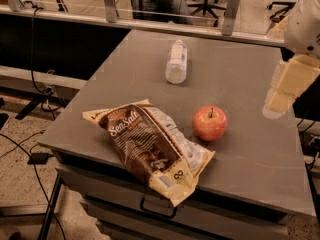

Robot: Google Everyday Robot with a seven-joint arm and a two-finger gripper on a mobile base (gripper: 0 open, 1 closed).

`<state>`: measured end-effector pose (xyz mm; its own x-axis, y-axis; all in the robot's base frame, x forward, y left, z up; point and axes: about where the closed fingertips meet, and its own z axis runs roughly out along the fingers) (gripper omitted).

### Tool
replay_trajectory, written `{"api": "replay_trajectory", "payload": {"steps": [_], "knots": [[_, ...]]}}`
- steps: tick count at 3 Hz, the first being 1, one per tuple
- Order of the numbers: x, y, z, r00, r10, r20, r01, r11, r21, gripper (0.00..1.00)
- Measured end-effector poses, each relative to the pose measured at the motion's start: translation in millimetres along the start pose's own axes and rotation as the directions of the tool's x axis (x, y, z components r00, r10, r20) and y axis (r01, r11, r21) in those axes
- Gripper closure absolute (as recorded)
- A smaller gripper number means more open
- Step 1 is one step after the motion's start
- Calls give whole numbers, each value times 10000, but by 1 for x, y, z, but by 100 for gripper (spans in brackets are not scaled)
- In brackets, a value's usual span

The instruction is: Place blue plastic bottle upright

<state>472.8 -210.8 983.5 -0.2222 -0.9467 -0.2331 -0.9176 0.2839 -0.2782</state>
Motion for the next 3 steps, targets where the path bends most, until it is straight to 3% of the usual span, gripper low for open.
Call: {"api": "replay_trajectory", "payload": {"steps": [1, 2, 3], "knots": [[-26, -45, 14, 9996, -89, 275, 77, 9991, 411, 0], [-54, -92, 33, 9920, 657, 1074, -748, 9937, 830, 0], [-74, -134, 57, 9688, 2144, 1241, -2276, 9682, 1036, 0]]}}
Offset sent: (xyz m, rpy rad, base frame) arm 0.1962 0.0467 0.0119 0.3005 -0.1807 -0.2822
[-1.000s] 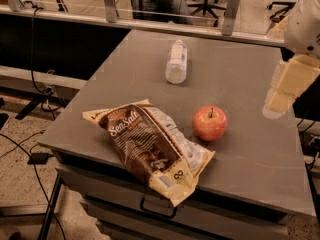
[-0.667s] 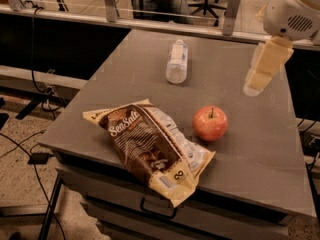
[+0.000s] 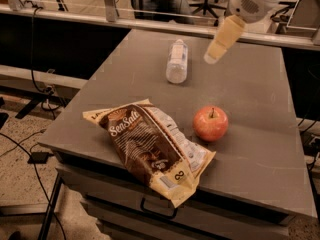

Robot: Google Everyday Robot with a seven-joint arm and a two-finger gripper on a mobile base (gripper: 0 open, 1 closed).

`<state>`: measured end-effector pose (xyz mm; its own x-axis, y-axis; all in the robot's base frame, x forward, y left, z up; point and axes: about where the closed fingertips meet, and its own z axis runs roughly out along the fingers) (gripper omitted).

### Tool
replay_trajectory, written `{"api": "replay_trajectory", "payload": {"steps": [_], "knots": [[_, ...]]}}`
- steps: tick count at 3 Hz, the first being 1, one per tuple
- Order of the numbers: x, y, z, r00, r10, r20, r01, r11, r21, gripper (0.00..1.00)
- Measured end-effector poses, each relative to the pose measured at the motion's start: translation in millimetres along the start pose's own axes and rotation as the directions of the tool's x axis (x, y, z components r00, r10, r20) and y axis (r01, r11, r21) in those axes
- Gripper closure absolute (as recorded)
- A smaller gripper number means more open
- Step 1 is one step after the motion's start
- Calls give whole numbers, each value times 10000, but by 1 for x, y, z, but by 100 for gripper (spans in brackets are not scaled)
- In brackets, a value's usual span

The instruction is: Place blue plastic bottle upright

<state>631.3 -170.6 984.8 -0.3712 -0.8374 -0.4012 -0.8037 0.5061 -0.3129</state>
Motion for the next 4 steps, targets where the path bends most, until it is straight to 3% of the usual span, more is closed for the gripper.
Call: {"api": "replay_trajectory", "payload": {"steps": [1, 2, 3, 4], "knots": [[-6, -20, 19, 9844, 1664, -562, -1652, 9859, 262, 0], [-5, -23, 23, 9533, 2942, -681, -2922, 9556, 385, 0], [-6, -23, 23, 9521, 2985, -660, -2966, 9543, 374, 0], [-25, -28, 33, 9426, 3340, 28, -3340, 9422, 285, 0]]}}
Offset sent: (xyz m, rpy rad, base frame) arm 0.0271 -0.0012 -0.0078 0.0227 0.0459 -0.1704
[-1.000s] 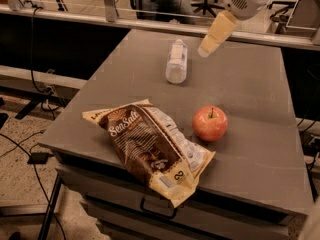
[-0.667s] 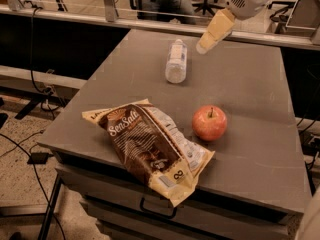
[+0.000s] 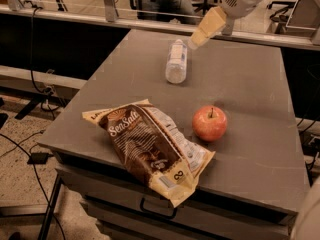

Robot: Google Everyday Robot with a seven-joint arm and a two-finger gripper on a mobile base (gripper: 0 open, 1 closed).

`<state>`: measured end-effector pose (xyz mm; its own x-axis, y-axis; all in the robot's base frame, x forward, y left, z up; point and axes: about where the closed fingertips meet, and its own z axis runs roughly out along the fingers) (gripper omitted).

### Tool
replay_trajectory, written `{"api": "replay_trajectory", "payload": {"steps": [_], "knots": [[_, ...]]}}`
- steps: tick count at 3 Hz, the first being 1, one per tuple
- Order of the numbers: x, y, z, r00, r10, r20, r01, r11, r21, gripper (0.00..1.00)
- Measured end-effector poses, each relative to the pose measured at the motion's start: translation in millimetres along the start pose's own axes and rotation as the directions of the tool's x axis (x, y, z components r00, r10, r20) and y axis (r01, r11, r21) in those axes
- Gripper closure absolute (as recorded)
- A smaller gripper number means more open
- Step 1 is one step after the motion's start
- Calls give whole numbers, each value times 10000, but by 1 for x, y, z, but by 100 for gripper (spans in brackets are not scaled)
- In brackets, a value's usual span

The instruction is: Place blue plastic bottle upright

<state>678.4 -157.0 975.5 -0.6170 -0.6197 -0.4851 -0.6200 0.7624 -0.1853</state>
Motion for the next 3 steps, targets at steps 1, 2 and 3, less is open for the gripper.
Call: {"api": "replay_trajectory", "payload": {"steps": [1, 2, 3], "knots": [[-35, 2, 15, 9914, 871, 978, -886, 9960, 109, 0], [-62, 6, 35, 9654, 2149, 1480, -2215, 9747, 298, 0], [-80, 6, 63, 9249, 3559, 1335, -3643, 9302, 442, 0]]}}
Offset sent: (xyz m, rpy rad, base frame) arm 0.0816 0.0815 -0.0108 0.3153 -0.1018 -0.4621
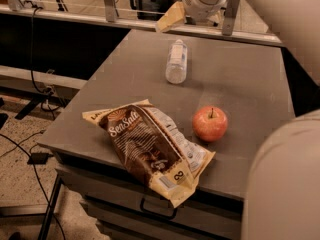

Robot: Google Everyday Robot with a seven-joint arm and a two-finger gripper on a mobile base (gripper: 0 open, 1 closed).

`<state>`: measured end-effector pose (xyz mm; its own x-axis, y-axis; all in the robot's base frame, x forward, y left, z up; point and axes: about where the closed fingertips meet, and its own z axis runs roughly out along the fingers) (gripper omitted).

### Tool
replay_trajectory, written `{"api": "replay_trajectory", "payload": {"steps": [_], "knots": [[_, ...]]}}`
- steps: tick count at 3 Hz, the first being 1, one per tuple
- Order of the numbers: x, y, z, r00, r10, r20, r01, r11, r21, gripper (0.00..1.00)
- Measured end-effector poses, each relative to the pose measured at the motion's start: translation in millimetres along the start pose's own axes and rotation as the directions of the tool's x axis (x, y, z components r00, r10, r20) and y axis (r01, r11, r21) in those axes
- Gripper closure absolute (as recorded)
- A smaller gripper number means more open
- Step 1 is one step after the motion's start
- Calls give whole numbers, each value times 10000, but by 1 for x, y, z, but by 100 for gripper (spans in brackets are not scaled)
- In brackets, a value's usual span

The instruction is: Place blue plastic bottle upright

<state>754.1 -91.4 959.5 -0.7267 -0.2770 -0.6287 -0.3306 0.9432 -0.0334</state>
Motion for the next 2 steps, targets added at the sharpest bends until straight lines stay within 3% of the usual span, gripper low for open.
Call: {"api": "replay_trajectory", "payload": {"steps": [1, 2], "knots": [[-2, -4, 23, 9934, 1085, -371, -1081, 9941, 135, 0], [4, -12, 45, 9812, 1743, -824, -1739, 9847, 126, 0]]}}
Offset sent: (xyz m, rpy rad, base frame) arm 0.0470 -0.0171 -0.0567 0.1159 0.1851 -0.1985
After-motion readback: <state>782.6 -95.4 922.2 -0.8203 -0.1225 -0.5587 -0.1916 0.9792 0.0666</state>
